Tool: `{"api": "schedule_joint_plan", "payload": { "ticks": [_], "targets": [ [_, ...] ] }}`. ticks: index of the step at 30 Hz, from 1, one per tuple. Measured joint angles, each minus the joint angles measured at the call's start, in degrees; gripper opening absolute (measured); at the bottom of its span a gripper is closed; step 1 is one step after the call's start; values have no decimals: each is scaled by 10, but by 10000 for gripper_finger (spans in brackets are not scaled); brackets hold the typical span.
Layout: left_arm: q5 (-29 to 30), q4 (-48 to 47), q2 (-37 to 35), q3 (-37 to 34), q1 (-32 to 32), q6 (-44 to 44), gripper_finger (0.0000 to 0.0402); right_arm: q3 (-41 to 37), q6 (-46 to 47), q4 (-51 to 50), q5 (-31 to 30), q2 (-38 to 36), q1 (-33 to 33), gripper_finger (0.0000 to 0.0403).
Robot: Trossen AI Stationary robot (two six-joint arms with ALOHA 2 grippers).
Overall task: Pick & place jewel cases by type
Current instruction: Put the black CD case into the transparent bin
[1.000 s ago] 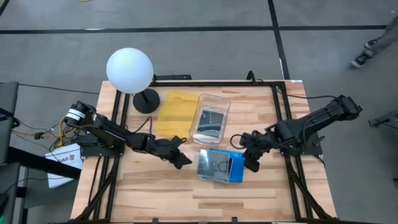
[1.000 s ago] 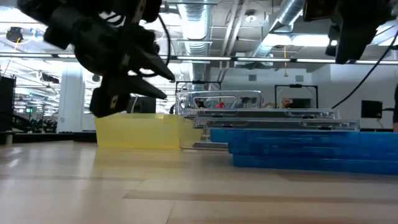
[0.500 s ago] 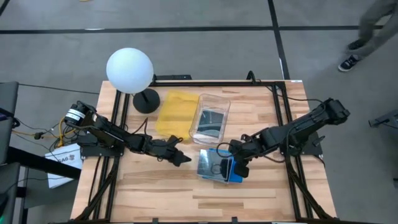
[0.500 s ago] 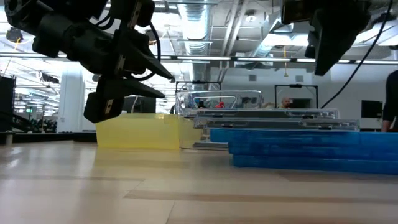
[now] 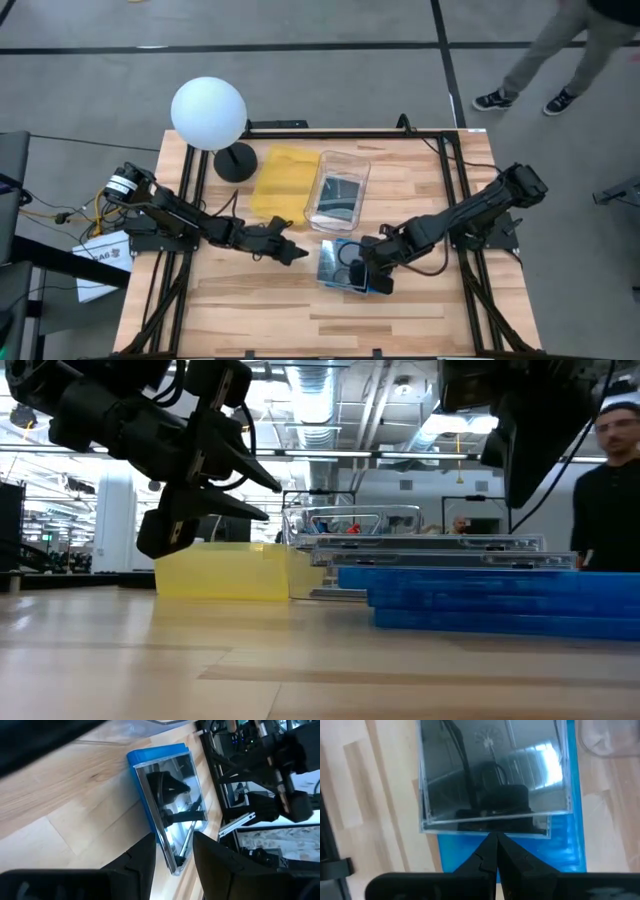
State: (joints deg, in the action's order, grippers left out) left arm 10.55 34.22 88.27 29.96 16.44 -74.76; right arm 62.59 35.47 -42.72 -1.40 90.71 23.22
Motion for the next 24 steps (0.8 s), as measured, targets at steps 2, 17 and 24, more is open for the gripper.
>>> {"api": "schedule_joint_plan", "payload": {
  "ticks": [2,17,24],
  "targets": [
    [7,-3,0,2,5,0,122,0,-1,-1,0,7,0,0],
    [59,-106,0,58,16,25,122,0,-25,13,-6,5,-5,0],
    [46,-90,55,65,23,-18,122,0,-30,14,-6,5,-5,0]
  ]
}}
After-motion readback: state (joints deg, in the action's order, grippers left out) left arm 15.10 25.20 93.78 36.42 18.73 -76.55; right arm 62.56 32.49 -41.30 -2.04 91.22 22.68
